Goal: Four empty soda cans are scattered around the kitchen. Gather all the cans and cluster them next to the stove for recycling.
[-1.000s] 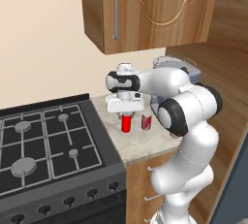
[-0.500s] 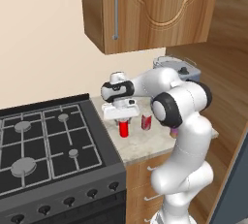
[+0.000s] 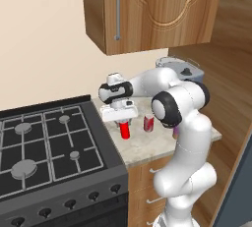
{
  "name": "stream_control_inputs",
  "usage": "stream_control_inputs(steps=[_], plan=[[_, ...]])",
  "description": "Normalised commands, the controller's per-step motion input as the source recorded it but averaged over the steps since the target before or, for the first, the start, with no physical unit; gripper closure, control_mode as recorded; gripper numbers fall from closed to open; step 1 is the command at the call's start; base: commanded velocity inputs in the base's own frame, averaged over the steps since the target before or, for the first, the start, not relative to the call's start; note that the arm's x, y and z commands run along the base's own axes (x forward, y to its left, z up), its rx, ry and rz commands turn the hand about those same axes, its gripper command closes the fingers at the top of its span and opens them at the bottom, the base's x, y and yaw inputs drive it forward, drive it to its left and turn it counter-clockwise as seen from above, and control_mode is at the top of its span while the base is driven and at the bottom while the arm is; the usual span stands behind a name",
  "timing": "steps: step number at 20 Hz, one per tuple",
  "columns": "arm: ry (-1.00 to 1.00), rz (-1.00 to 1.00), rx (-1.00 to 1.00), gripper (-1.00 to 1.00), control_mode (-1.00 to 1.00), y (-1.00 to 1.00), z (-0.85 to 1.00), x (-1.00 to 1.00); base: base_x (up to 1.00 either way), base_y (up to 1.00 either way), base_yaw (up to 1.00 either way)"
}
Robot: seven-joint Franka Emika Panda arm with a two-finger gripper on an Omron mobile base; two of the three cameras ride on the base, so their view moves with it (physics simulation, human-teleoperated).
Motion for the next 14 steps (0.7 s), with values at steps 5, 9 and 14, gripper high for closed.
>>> stream_control_inputs(steps=[5,9,14], plan=[[0.00,-0.02,0.00,-1.00,-1.00,0.00,-0.20,0.03,0.00,0.00,0.00],[0.00,-0.01,0.00,-1.00,-1.00,0.00,-0.22,0.02,0.00,0.00,0.00],[0.00,0.00,0.00,-1.00,-1.00,0.00,-0.14,0.00,0.00,0.00,0.00]])
